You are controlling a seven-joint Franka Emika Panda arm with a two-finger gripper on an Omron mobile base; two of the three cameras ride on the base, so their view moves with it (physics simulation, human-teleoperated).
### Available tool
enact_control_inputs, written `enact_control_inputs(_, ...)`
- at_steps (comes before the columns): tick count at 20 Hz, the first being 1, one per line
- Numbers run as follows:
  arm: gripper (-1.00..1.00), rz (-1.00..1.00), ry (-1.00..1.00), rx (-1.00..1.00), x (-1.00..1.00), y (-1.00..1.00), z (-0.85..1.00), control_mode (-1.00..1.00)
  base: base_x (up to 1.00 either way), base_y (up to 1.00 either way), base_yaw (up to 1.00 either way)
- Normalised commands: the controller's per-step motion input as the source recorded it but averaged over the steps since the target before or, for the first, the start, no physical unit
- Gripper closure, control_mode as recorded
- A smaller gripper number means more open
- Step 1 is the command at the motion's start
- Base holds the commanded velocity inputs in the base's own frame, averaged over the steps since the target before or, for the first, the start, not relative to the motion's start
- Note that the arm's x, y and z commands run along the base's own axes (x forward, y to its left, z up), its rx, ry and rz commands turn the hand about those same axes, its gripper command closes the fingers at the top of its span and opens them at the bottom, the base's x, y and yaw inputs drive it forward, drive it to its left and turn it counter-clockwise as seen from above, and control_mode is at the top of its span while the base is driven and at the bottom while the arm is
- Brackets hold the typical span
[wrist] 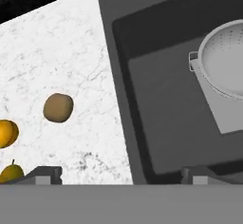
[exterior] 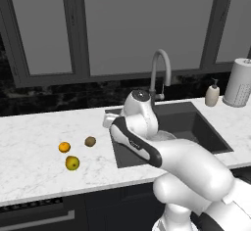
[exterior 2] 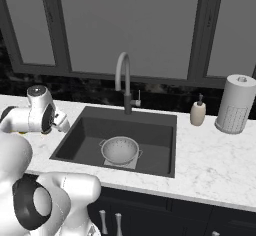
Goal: Put the colander in the sink, put the kiwi, pear, tangerine in the colander, and turn on the sink faucet and pour water over the colander.
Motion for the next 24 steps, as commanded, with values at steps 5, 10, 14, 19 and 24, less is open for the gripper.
enact_control_inputs(5, -1.0, -0.14, 0.13, 0.0, 0.17, 0.55, 0.18, -1.0, 0.0, 0.0, 0.0)
enact_control_inputs(10, -1.0, -0.05, 0.13, 0.03, 0.07, 0.39, 0.02, -1.0, 0.0, 0.0, 0.0)
enact_control_inputs(14, -1.0, -0.05, 0.0, 0.0, 0.2, 0.34, -0.23, -1.0, 0.0, 0.0, 0.0)
enact_control_inputs(19, -1.0, -0.12, 0.0, 0.0, 0.4, 0.36, -0.3, -1.0, 0.0, 0.0, 0.0)
enact_control_inputs(24, -1.0, -0.06, 0.03, 0.0, 0.4, 0.18, -0.24, -1.0, 0.0, 0.0, 0.0)
